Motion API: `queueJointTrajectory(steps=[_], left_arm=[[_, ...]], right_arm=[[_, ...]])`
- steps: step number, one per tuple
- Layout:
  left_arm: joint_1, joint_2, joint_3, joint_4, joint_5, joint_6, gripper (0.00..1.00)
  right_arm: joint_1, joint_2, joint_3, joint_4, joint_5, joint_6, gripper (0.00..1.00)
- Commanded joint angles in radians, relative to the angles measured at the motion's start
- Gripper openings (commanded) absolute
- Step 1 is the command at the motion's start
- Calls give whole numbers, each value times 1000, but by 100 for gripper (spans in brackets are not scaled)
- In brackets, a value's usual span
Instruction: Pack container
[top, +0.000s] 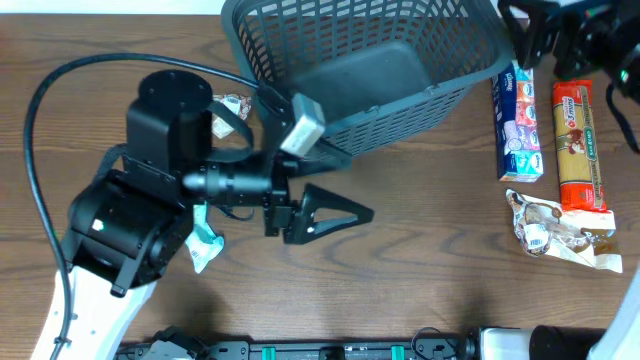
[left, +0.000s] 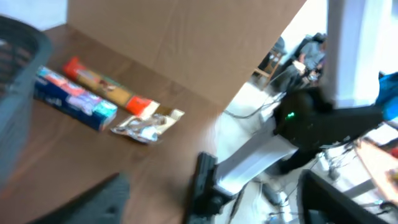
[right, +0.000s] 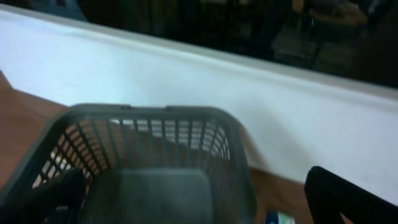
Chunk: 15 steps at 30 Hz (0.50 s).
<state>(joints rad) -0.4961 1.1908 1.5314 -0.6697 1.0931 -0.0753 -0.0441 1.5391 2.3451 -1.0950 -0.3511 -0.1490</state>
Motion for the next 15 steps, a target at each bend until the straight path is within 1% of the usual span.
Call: queueJointTrajectory(steps=[1, 2, 3, 4, 5, 7, 9, 11, 14, 15], left_arm=[[-87, 18, 10, 11, -223, -205, 19], [-119, 26, 10, 11, -316, -272, 6], [-144, 32, 10, 12, -388, -325, 6], [-168, 40, 10, 13, -460, -372, 6], [-187, 48, 10, 12, -521, -405, 6], [-205, 61, 10, 8, -617, -459, 6], [-209, 72, 10, -12, -720, -522, 6], [-209, 84, 10, -56, -850, -584, 6], [-209, 109, 10, -119, -1017, -673, 6], [-209, 120, 10, -129, -1042, -689, 6]], right_arm=[[-11, 68, 6, 40, -114, 1, 86], [-11, 85, 6, 54, -137, 21, 76], [-11, 101, 6, 68, -156, 45, 65], [-11, 121, 6, 80, -172, 70, 51], [-11, 138, 6, 92, -177, 98, 40], [-11, 172, 6, 116, -177, 155, 27], [-11, 200, 6, 135, -177, 203, 18], [-11, 224, 6, 151, -177, 240, 13], [-11, 257, 6, 160, -175, 293, 9], [-11, 267, 6, 160, -172, 308, 7]])
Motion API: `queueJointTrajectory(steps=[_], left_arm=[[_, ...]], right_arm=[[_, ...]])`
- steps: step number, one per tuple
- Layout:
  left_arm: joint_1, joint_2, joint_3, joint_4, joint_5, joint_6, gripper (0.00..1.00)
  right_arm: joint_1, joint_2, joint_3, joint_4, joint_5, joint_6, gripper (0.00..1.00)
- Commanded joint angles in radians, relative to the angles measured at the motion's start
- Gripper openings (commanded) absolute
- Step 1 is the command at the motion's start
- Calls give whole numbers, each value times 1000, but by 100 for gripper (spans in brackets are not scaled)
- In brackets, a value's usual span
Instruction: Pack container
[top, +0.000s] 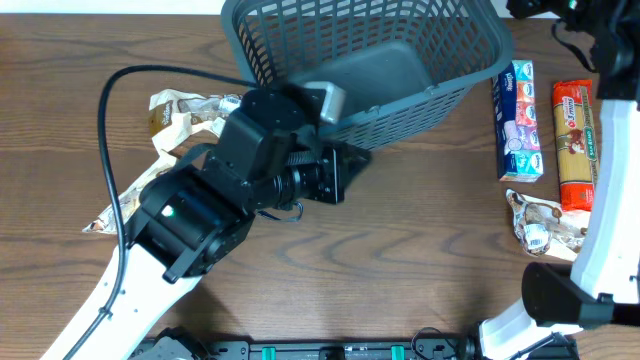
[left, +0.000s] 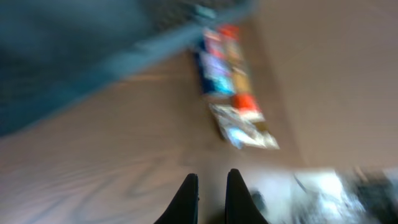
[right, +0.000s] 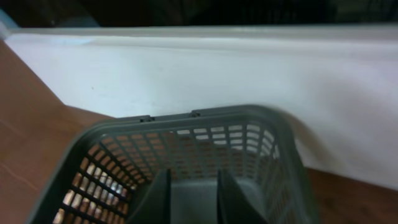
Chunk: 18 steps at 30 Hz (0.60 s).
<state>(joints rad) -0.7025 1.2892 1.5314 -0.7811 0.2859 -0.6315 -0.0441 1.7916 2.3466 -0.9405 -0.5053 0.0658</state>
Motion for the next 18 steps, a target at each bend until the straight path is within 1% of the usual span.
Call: queueJointTrajectory(steps=[1, 4, 11, 18], left_arm=[[-2, 37, 10, -21, -249, -142, 6], [-6, 86, 10, -19, -250, -153, 6], [-51, 219, 10, -22, -263, -153, 6], [-83, 258, 10, -57, -377, -156, 6]], right_arm=[[-11, 25, 5, 4, -7, 110, 6], [-10, 55, 5, -11, 48, 152, 2], [-4, 113, 4, -62, 26, 154, 1], [3, 174, 2, -105, -106, 30, 2]])
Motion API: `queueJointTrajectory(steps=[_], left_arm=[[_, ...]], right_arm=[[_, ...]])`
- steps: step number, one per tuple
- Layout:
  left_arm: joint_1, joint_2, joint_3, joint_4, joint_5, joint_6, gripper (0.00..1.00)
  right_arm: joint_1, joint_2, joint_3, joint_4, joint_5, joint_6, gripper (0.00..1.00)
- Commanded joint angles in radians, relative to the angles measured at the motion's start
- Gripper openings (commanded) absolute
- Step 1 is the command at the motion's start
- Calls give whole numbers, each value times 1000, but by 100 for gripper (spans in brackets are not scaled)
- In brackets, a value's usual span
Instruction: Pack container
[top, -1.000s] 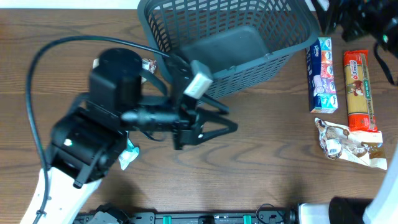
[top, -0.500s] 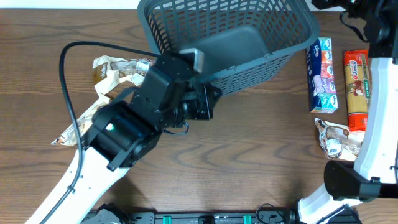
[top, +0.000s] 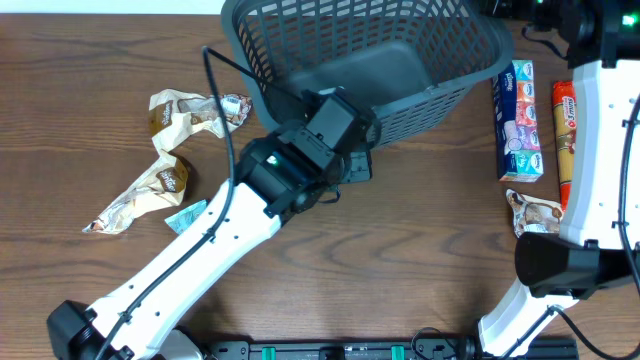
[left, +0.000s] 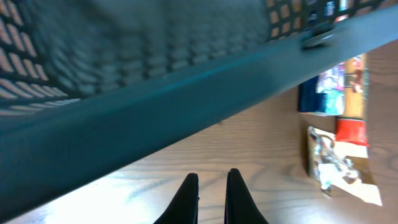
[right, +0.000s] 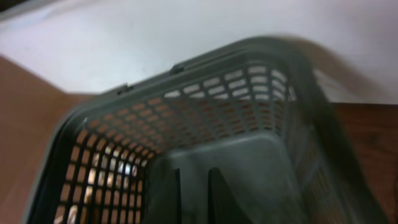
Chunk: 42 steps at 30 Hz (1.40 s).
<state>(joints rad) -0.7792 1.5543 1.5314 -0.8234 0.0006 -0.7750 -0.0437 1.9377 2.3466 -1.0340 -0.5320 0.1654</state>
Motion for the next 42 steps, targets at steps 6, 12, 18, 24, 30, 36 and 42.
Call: queueJointTrajectory(steps=[6, 12, 18, 24, 30, 36, 42], left_arm=[[-6, -8, 10, -43, -124, -13, 6], [-6, -7, 10, -52, -131, -8, 6], [-6, -7, 10, -50, -178, 8, 6], [-6, -7, 10, -51, -214, 23, 6], [-6, -7, 10, -54, -224, 34, 6], [-6, -7, 10, -56, -265, 42, 5], [3, -7, 10, -55, -305, 50, 6]], right_arm=[[14, 79, 2, -63, -79, -129, 1], [19, 117, 2, -166, -64, -197, 1], [19, 120, 2, -300, 146, -254, 2], [19, 120, 2, -370, 274, -302, 1], [18, 120, 2, -373, 274, -329, 1], [25, 120, 2, -385, 274, -332, 2], [27, 120, 2, -408, 274, -331, 2]])
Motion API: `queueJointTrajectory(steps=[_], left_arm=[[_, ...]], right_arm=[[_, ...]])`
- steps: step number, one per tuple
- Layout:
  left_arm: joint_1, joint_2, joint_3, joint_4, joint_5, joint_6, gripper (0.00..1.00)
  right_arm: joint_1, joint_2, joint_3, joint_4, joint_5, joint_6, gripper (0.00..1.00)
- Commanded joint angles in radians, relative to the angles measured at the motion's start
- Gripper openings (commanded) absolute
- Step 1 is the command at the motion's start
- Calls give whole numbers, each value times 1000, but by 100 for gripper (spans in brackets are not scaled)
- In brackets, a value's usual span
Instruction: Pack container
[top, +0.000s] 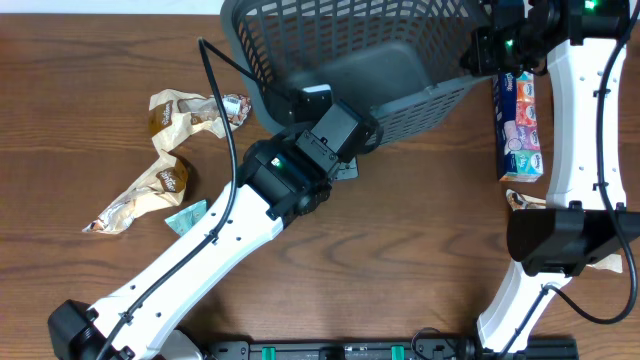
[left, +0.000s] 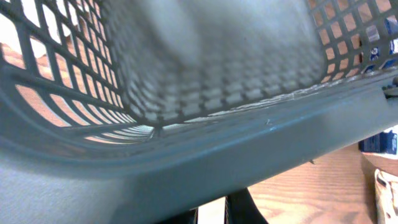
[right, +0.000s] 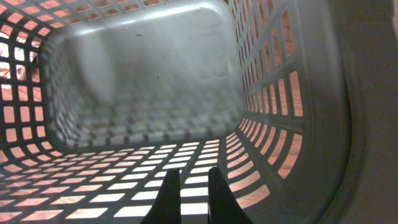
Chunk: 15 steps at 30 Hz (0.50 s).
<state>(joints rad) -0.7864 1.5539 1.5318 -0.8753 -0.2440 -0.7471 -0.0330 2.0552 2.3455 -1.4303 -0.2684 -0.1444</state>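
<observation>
The dark grey mesh basket (top: 370, 70) lies tilted at the back of the table, its mouth toward the front right. My left gripper (top: 345, 168) is shut and empty, pressed up against the basket's near rim (left: 205, 162); only its fingertips (left: 239, 208) show under that rim. My right gripper (top: 480, 50) sits at the basket's right rim, shut and empty, with its fingers (right: 217, 193) pointing into the bare basket interior (right: 137, 81). A blue tissue pack (top: 517, 120) lies to the right of the basket.
Crumpled snack bags (top: 185, 112) (top: 135, 192) and a teal packet (top: 186, 216) lie on the left. Another crumpled bag (top: 522, 203) peeks out beside the right arm, which hides what lies beyond it. The wood table (top: 420, 260) stretches along the front.
My left gripper has moved from just short of the basket's near rim to right against it. My right gripper has dropped from above the basket's back to its right rim, looking inside.
Both grippers began open, the left over the table in front of the basket, the right high behind it. Half a second later both were shut. The left arm then stretched toward the basket's near rim and the right came down to its right side.
</observation>
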Motion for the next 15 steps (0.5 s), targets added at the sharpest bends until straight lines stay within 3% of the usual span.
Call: queueJointTrajectory(steps=[1, 15], left_arm=[[13, -7, 10, -3, -66, 29, 6], [98, -6, 10, 6, -91, 80, 6]], right_arm=[[16, 2, 3, -16, 10, -21, 2], [28, 2, 3, -80, 11, -21, 1]])
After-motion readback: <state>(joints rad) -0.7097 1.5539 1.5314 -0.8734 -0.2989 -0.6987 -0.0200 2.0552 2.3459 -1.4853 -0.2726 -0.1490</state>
